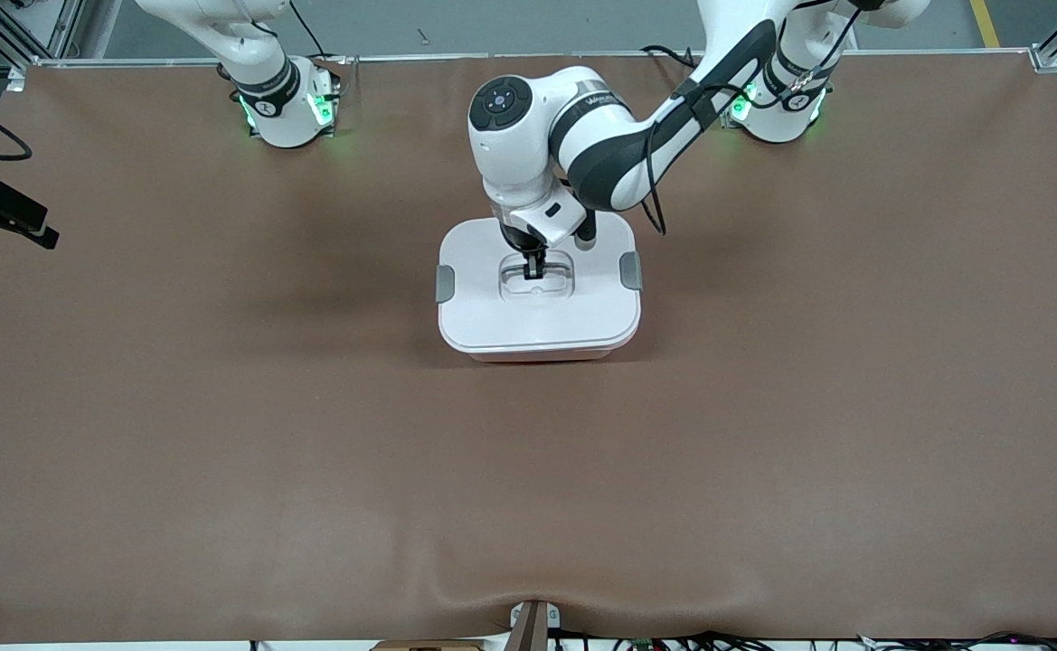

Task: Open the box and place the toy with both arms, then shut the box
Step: 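Lower the lid onto the box and press it down with the left gripper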

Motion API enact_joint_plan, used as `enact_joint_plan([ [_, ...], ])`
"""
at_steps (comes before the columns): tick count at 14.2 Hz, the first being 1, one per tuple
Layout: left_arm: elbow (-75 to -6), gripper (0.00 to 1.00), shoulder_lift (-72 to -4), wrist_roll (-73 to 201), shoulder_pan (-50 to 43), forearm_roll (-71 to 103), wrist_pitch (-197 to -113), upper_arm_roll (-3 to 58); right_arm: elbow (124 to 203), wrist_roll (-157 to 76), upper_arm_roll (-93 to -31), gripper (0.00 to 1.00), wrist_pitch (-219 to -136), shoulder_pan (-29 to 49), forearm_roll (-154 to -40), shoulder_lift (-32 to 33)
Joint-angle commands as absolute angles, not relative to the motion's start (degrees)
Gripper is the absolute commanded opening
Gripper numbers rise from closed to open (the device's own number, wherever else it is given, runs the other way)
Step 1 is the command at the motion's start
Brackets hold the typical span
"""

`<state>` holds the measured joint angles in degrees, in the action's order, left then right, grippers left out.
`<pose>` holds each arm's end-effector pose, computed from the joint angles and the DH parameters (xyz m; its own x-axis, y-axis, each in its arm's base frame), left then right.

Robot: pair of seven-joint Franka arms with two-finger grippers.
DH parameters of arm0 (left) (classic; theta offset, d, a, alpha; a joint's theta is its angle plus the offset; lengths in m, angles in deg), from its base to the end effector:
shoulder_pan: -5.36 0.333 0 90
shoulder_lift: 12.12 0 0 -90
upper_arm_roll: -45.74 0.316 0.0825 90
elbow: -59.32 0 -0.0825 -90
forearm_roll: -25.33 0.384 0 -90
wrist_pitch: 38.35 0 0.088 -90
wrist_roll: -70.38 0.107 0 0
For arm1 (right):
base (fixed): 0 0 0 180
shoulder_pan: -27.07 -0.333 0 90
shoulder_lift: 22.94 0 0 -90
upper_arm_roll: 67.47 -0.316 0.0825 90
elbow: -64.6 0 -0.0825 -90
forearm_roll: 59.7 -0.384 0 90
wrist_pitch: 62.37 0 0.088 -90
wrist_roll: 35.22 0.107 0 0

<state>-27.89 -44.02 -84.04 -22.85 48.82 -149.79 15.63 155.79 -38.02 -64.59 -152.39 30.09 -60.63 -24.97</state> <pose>0.4295 -0.5376 0.3647 -0.0073 0.9954 0.0955 0.9976 0.0006 0.0693 0.5409 -0.0547 0.6342 0.9984 -0.0541 0.0158 -0.0538 -0.9984 -0.0173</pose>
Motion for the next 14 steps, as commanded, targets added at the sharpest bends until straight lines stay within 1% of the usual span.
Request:
enact_joint_plan([
  [1, -28.6, 0.00, -43.7, -85.1, -23.2, 50.4, -150.2, 15.8, 156.0, -37.9, -64.7, 1.00, -152.0, 29.8, -60.1, -25.5],
  [5, -29.4, 0.00, -43.7, -84.7, -22.7, 50.3, -150.2, 15.8, 156.0, -37.5, -64.7, 1.00, -152.0, 29.5, -60.1, -25.5],
  [14, -28.8, 0.00, -45.1, -83.3, -22.2, 50.5, -150.7, 16.0, 156.0, -37.2, -64.7, 1.00, -152.0, 29.4, -60.3, -25.5],
])
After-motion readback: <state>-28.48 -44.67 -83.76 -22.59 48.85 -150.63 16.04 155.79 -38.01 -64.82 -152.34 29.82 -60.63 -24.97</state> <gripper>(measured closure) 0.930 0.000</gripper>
